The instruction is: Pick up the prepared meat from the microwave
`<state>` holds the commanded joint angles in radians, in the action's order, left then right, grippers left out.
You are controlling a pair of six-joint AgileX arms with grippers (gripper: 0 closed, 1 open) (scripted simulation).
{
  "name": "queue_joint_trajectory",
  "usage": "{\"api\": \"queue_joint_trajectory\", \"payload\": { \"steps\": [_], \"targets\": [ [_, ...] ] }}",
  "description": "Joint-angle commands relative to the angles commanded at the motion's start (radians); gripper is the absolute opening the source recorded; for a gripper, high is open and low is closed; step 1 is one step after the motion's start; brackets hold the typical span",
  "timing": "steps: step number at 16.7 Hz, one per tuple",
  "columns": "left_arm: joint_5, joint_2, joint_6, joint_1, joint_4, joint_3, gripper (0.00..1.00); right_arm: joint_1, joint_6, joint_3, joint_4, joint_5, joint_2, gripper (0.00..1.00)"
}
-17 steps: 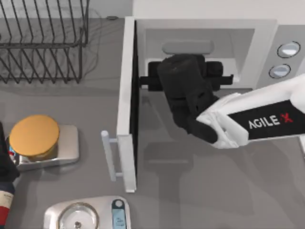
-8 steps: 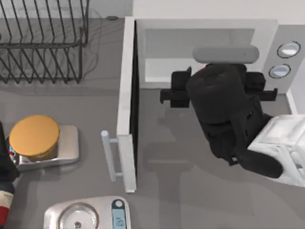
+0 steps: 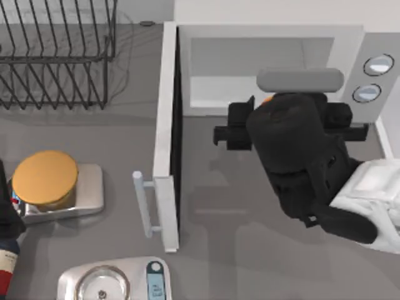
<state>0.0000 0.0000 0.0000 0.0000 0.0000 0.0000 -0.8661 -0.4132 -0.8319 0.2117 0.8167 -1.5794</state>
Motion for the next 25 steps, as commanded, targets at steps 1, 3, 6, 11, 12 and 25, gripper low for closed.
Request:
{"api": "queue_joint_trajectory", "payload": {
  "steps": [1, 3, 6, 11, 12, 25],
  "targets": [
    [0.000, 0.000, 0.000, 0.000, 0.000, 0.000, 1.00, -0.002, -0.001, 0.006, 0.023, 0.002, -0.022, 0.00],
    [0.000, 0.000, 0.000, 0.000, 0.000, 0.000, 1.00, -0.006, -0.003, 0.028, 0.100, 0.006, -0.086, 0.00],
    [0.000, 0.000, 0.000, 0.000, 0.000, 0.000, 1.00, -0.009, -0.005, 0.077, 0.291, 0.011, -0.213, 0.00],
    [0.000, 0.000, 0.000, 0.000, 0.000, 0.000, 1.00, -0.008, -0.004, 0.164, 0.585, 0.011, -0.408, 0.00],
    [0.000, 0.000, 0.000, 0.000, 0.000, 0.000, 1.00, -0.006, -0.003, 0.177, 0.614, 0.010, -0.431, 0.00],
    [0.000, 0.000, 0.000, 0.000, 0.000, 0.000, 1.00, -0.005, -0.003, 0.189, 0.642, 0.009, -0.453, 0.53]
  ]
}}
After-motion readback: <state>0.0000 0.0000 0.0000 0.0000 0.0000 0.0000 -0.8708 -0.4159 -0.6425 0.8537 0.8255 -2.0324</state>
